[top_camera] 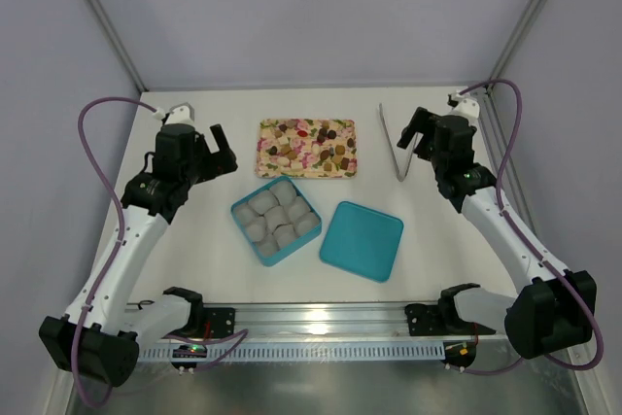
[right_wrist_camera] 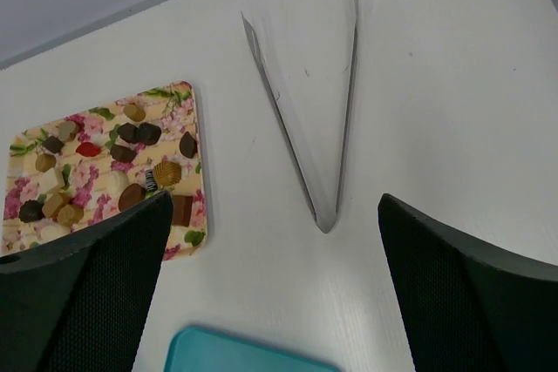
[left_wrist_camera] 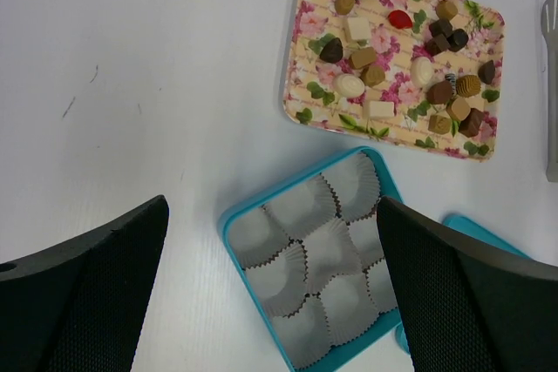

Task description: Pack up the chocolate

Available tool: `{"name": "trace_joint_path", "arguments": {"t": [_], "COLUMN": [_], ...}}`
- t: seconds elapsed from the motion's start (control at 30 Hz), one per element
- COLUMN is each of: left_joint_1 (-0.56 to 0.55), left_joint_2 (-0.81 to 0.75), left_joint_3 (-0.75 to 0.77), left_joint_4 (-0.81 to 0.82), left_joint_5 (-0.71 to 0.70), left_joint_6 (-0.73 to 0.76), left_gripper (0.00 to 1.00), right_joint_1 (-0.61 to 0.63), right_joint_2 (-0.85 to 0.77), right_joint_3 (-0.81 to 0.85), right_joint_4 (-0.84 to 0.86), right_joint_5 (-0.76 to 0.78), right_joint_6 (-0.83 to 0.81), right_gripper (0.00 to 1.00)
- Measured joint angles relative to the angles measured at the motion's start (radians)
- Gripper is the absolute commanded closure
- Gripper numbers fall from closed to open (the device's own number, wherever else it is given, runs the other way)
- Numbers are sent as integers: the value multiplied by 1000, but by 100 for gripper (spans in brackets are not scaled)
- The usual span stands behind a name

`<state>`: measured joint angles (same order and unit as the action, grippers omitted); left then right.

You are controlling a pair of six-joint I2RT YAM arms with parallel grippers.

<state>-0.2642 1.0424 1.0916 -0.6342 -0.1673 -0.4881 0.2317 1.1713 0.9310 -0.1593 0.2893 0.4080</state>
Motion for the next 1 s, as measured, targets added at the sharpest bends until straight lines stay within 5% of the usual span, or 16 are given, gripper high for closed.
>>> {"name": "trace_joint_path", "arguments": {"t": [0.23, 0.73, 1.0], "left_joint_1": [0, 0, 0], "left_joint_2": [0, -5, -5], "left_joint_3": [-4, -15, -18], "left_joint_4": [3, 11, 14], "left_joint_5": [11, 32, 43], "left_joint_6": [0, 0, -1], "left_gripper": [0, 0, 0], "right_joint_1": [-1, -154, -152], "right_joint_2": [61, 729, 875], "right_joint_3": [69, 571, 650], "right_joint_4": [-89, -271, -366], "right_joint_5": [-3, -259, -291], "right_joint_6": [-26, -114, -145], "right_gripper": [0, 0, 0]}}
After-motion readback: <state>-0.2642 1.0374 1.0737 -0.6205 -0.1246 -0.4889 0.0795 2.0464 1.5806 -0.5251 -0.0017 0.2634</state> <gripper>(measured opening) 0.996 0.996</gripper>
